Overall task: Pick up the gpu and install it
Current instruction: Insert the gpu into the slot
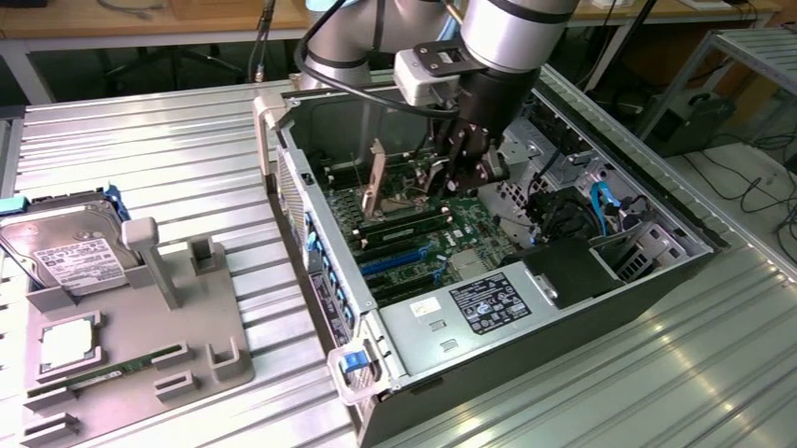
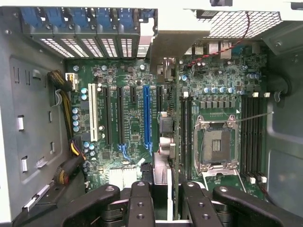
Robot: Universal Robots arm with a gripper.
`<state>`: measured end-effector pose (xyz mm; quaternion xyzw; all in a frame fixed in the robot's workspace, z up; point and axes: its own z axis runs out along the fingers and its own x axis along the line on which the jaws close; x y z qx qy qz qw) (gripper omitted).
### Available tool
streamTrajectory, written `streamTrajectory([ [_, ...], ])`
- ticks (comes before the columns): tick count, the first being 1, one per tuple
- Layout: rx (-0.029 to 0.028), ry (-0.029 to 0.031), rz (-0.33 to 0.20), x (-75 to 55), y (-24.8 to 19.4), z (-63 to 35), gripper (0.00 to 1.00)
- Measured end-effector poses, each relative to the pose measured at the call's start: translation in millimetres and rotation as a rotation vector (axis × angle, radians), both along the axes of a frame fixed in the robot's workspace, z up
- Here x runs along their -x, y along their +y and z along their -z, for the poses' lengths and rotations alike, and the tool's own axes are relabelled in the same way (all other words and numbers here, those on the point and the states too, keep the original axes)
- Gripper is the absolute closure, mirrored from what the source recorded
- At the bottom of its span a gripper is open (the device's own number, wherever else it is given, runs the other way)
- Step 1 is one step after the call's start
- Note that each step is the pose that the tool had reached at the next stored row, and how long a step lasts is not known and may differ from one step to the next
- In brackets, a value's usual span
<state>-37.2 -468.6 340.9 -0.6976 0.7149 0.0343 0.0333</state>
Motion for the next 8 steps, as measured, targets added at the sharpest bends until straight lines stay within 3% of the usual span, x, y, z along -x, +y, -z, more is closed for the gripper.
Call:
streamTrajectory([
  [8,0.0000,0.0000,0.000,0.0,-4.3,5.2,0.72],
])
